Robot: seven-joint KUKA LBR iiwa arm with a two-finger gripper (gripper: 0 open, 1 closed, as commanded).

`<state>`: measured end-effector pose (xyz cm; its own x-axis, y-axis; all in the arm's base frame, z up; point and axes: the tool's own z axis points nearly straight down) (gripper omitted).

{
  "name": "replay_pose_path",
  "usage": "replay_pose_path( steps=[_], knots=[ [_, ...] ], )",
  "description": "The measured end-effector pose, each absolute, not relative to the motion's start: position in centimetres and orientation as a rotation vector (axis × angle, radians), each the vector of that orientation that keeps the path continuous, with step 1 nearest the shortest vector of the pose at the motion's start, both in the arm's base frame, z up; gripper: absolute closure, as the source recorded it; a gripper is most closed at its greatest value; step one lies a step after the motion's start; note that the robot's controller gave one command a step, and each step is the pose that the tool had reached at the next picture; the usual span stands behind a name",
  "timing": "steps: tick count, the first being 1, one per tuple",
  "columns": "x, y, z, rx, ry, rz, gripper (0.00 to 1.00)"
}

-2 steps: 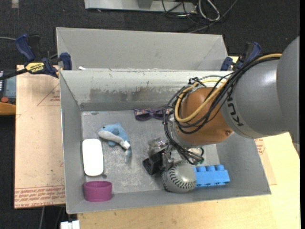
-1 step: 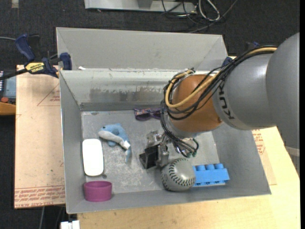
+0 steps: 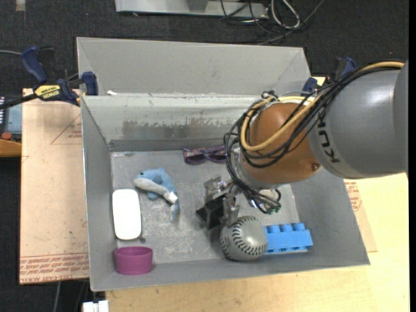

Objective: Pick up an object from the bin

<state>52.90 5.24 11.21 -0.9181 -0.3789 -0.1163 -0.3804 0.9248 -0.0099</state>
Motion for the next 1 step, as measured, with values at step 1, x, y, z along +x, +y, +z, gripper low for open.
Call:
replay_pose_path(
  steps=[1],
  knots=[
    [53.52, 6.24, 10.75, -0.48, 3.013, 0.021, 1.0]
  ],
)
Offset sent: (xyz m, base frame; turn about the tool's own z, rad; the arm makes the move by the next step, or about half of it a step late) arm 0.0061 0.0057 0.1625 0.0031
